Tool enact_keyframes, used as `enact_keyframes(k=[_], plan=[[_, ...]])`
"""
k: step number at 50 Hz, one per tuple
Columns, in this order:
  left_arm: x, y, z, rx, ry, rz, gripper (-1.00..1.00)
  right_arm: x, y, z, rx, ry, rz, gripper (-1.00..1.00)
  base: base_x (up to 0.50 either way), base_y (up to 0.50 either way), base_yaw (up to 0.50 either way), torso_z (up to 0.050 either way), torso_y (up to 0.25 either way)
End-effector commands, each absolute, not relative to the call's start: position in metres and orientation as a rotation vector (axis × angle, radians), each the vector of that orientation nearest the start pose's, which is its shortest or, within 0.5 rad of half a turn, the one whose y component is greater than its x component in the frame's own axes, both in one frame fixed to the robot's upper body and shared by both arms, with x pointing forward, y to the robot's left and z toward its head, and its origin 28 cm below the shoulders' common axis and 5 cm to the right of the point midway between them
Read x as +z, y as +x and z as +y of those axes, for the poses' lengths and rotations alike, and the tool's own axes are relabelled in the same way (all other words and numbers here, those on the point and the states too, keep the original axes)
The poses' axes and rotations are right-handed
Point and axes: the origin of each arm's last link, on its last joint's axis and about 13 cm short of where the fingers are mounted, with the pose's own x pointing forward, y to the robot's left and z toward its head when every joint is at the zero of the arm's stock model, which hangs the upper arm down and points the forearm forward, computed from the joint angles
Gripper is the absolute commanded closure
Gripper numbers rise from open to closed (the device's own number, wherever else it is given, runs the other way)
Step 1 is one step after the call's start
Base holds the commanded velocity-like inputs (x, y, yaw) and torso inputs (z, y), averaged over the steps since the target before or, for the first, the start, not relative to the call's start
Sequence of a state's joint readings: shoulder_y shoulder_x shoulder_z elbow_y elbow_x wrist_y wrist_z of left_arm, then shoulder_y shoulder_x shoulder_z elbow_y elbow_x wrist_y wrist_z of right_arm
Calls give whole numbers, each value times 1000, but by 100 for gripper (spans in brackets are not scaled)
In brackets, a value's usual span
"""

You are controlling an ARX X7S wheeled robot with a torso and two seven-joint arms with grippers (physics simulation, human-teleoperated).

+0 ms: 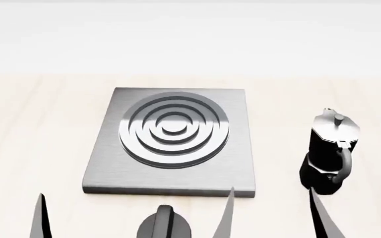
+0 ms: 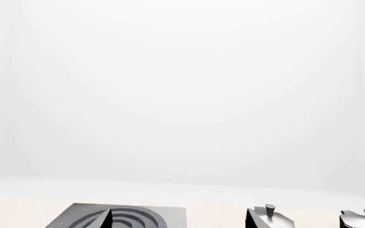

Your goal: Put both moka pots on the stove.

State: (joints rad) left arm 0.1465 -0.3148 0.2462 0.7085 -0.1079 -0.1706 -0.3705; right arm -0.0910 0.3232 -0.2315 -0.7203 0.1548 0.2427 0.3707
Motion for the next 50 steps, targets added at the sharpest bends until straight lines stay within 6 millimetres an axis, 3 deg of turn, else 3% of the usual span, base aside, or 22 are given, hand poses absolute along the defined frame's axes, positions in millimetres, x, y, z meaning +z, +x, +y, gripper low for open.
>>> enact_keyframes(k=[1,14,27,38,42,50], plan=[[114,158,200,-5,50,-342,-100,145,173,-95,15,-35,-340,-100,0,0,0,0,0],[114,159,201,-4,48,-342,-100,187,205,-111,-44,-77,-343,-100,0,0,0,0,0],[114,159,200,-5,53,-339,-100,226,234,-143,-36,-116,-279,-100,0,0,0,0,0],[114,159,199,-12,54,-334,-100,229,263,-169,-9,-196,-139,-100,0,0,0,0,0],[113,160,200,-9,48,-332,-100,229,273,-181,-22,-152,-38,-100,0,0,0,0,0],[112,161,201,-2,45,-332,-100,208,297,-194,-18,-198,115,-100,0,0,0,0,0]])
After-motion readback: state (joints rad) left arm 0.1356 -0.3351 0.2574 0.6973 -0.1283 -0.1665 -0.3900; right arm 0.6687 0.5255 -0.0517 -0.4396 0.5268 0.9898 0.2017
